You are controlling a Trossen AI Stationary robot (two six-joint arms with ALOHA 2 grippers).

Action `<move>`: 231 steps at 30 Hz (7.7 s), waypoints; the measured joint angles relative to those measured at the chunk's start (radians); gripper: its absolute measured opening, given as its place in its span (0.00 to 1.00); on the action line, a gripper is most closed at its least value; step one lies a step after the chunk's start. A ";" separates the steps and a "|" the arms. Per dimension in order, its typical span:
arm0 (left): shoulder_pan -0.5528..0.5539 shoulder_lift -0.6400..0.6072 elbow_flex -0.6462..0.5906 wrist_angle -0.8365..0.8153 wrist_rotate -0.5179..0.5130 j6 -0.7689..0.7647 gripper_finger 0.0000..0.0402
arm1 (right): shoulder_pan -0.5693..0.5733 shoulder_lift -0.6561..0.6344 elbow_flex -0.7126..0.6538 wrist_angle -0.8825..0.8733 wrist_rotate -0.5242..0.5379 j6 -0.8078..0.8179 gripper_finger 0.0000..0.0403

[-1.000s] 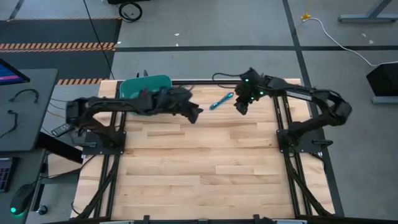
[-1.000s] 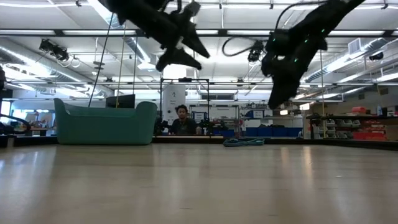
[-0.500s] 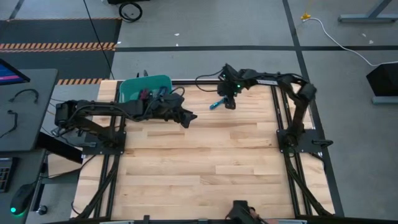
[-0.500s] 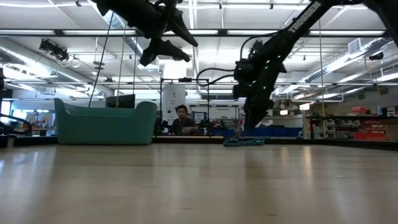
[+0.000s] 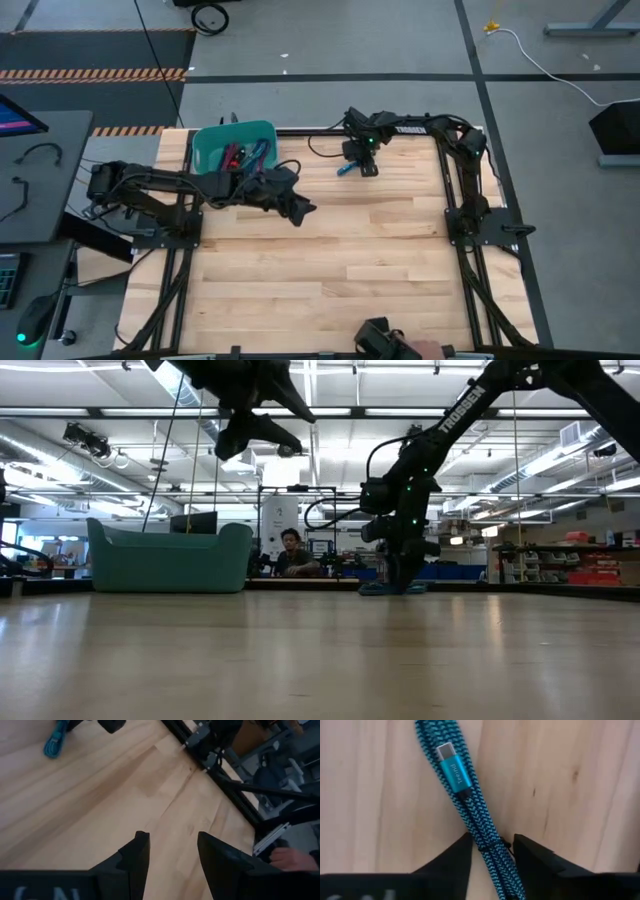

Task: Pick and place USB-C Cables
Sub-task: Put the blue charger cable into the green bin, then return to Home Position

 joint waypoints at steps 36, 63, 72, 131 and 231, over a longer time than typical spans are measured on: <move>0.094 -0.278 -0.427 0.816 -0.136 0.348 0.45 | 0.527 -0.462 -0.366 1.151 -0.072 1.132 0.07; 0.136 -0.122 -0.405 1.072 -0.125 0.396 0.51 | 0.522 -0.460 -0.316 1.159 -0.007 1.106 0.07; 0.163 -0.121 -0.367 1.095 -0.073 0.474 0.17 | 0.525 -0.461 -0.314 1.164 -0.015 1.129 0.14; 0.876 -0.208 -0.201 -0.211 0.014 0.578 0.38 | 0.565 -1.010 -0.316 0.247 0.052 1.268 0.23; 0.683 -0.629 -0.108 -0.467 0.027 0.391 0.43 | 0.564 -2.017 -1.356 0.701 0.103 0.924 0.05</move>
